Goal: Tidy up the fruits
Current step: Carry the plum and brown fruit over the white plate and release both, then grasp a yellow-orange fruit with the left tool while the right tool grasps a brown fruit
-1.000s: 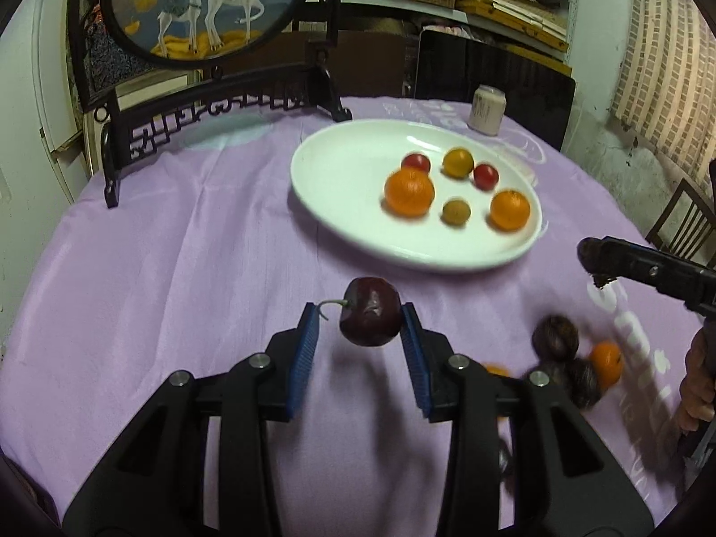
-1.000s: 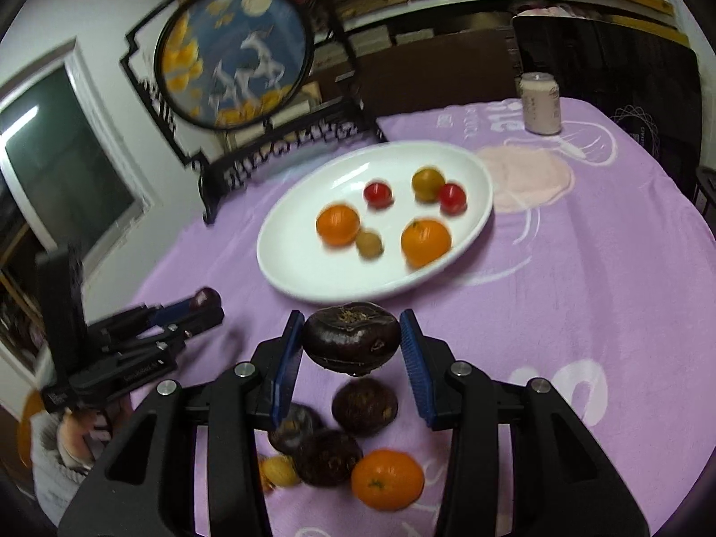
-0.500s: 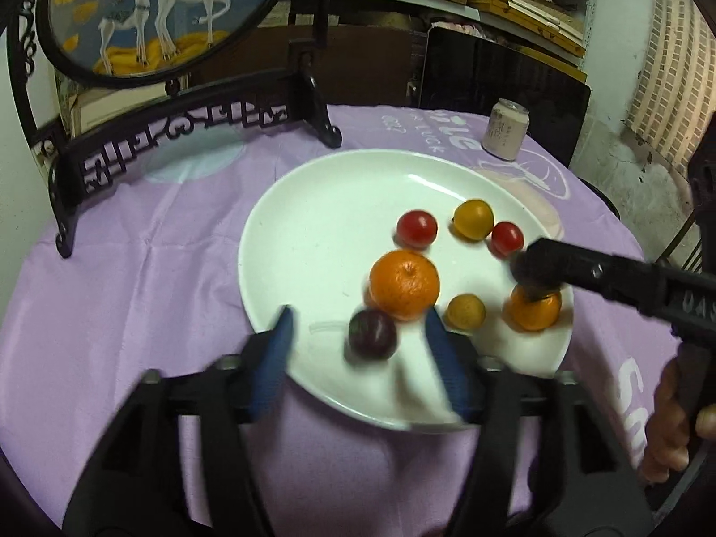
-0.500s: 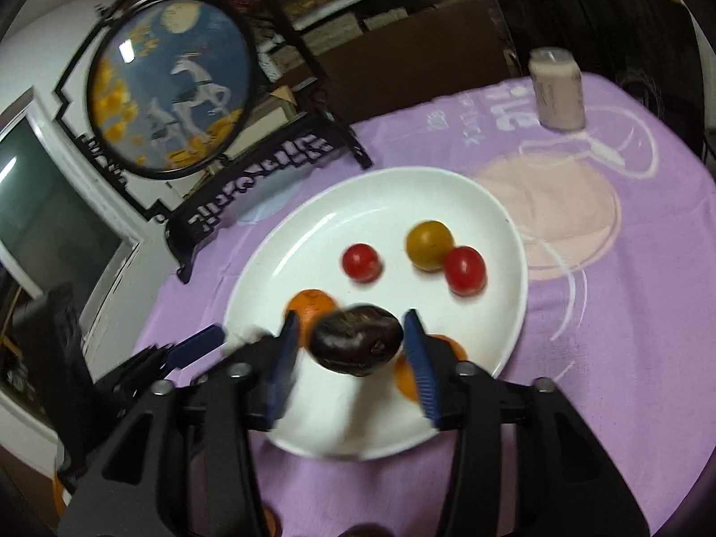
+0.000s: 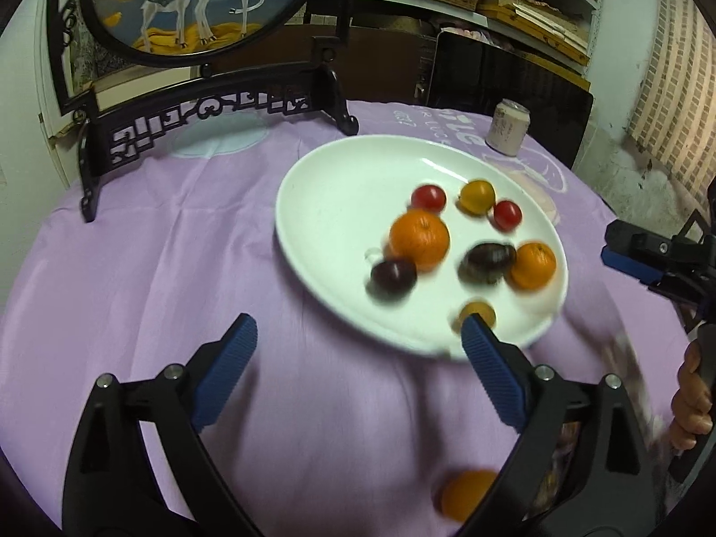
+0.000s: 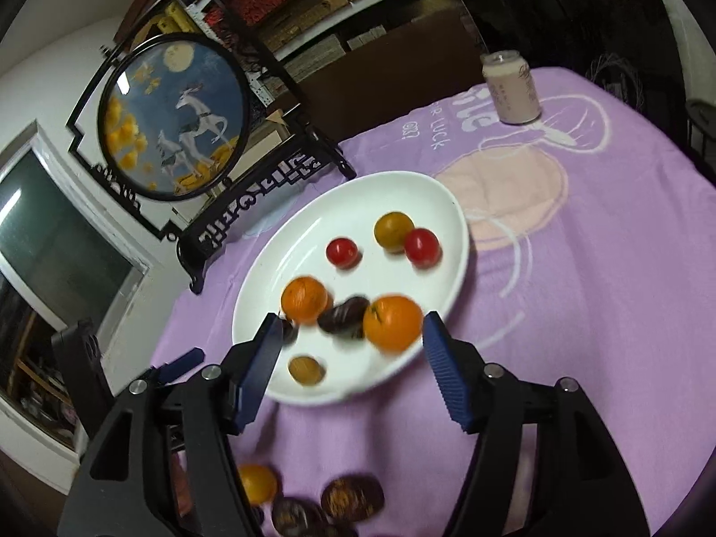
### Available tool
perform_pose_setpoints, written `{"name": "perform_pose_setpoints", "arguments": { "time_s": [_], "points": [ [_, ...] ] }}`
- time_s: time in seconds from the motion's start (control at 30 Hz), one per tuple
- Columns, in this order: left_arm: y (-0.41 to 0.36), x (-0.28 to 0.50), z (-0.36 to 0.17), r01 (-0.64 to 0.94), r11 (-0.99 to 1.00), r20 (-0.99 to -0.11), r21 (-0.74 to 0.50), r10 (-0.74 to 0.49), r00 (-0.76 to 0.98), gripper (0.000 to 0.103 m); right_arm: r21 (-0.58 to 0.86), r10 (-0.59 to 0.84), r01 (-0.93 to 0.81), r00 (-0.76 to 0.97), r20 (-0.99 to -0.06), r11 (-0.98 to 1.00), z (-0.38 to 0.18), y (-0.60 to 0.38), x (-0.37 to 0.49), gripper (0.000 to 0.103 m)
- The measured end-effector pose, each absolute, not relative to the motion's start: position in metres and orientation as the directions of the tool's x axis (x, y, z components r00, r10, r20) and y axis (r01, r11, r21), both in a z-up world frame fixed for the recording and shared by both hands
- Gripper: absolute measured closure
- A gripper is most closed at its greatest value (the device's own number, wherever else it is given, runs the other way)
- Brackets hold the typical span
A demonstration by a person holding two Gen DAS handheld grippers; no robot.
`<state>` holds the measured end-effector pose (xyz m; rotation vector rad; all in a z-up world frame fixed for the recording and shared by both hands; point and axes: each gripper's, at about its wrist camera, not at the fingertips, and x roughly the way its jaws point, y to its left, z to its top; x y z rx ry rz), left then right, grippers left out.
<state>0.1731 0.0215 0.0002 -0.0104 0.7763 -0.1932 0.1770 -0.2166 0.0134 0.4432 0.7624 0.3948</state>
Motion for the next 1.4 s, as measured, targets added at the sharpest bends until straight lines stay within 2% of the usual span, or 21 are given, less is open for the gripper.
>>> {"name": "perform_pose_setpoints", "arguments": {
  "time_s": [0.07, 0.37, 0.6, 0.67, 0.83, 0.93, 0.97, 1.0, 1.07, 1.13, 1.17, 1.33, 1.4],
  "points": [
    [0.019, 0.158, -0.001, 0.193, 0.979, -0.696, -0.065, -0.184, 0.694, 0.006, 0.505, 0.478, -0.178, 0.677, -0.56, 0.845, 0.013, -0.22, 0.16, 0.028],
    [0.007, 0.105, -0.01, 0.259, 0.966, -0.709, 0.02, -0.169, 0.685, 0.003, 0.531, 0.466, -0.156, 0.715, -0.521, 0.833, 0.009, -0.245, 0.113, 0.028],
    [-0.009, 0.094, -0.018, 0.312, 0.947, -0.719, 0.071, -0.168, 0.675, 0.002, 0.556, 0.47, -0.126, 0.701, -0.536, 0.822, 0.004, -0.252, 0.116, 0.028],
    [-0.015, 0.095, -0.024, 0.305, 0.944, -0.725, 0.123, -0.125, 0.677, 0.002, 0.563, 0.474, -0.117, 0.691, -0.545, 0.818, 0.001, -0.252, 0.119, 0.028],
    [-0.002, 0.1, -0.021, 0.261, 0.952, -0.71, 0.161, -0.072, 0.7, 0.002, 0.558, 0.457, -0.1, 0.701, -0.548, 0.824, 0.0, -0.254, 0.117, 0.028],
    [0.029, 0.102, -0.006, 0.088, 0.97, -0.64, 0.227, 0.08, 0.764, 0.002, 0.568, 0.457, -0.093, 0.705, -0.543, 0.818, 0.0, -0.257, 0.117, 0.028],
    [0.041, 0.104, -0.003, 0.039, 0.976, -0.636, 0.213, 0.109, 0.764, 0.002, 0.578, 0.464, -0.091, 0.702, -0.54, 0.811, 0.0, -0.259, 0.117, 0.028],
    [0.058, 0.107, -0.002, 0.017, 0.99, -0.654, 0.142, 0.081, 0.753, 0.002, 0.585, 0.47, -0.09, 0.698, -0.54, 0.806, -0.001, -0.259, 0.118, 0.028],
    [0.081, 0.108, -0.001, 0.017, 1.0, -0.676, -0.017, -0.024, 0.736, 0.002, 0.595, 0.48, -0.088, 0.69, -0.542, 0.799, -0.002, -0.259, 0.118, 0.028],
    [0.085, 0.107, -0.003, 0.034, 0.995, -0.683, -0.09, -0.086, 0.725, 0.002, 0.593, 0.481, -0.088, 0.685, -0.547, 0.8, -0.003, -0.258, 0.118, 0.028],
    [0.083, 0.108, -0.004, 0.044, 0.995, -0.686, -0.091, -0.095, 0.722, 0.002, 0.588, 0.479, -0.089, 0.684, -0.55, 0.804, -0.003, -0.257, 0.119, 0.028],
    [0.057, 0.112, -0.02, 0.069, 0.994, -0.708, 0.08, 0.008, 0.706, 0.002, 0.585, 0.478, -0.092, 0.686, -0.549, 0.806, -0.002, -0.256, 0.118, 0.028],
    [0.056, 0.113, -0.024, 0.078, 0.994, -0.718, 0.072, -0.003, 0.696, 0.002, 0.584, 0.476, -0.09, 0.685, -0.552, 0.807, -0.002, -0.256, 0.117, 0.028]
  ]
}}
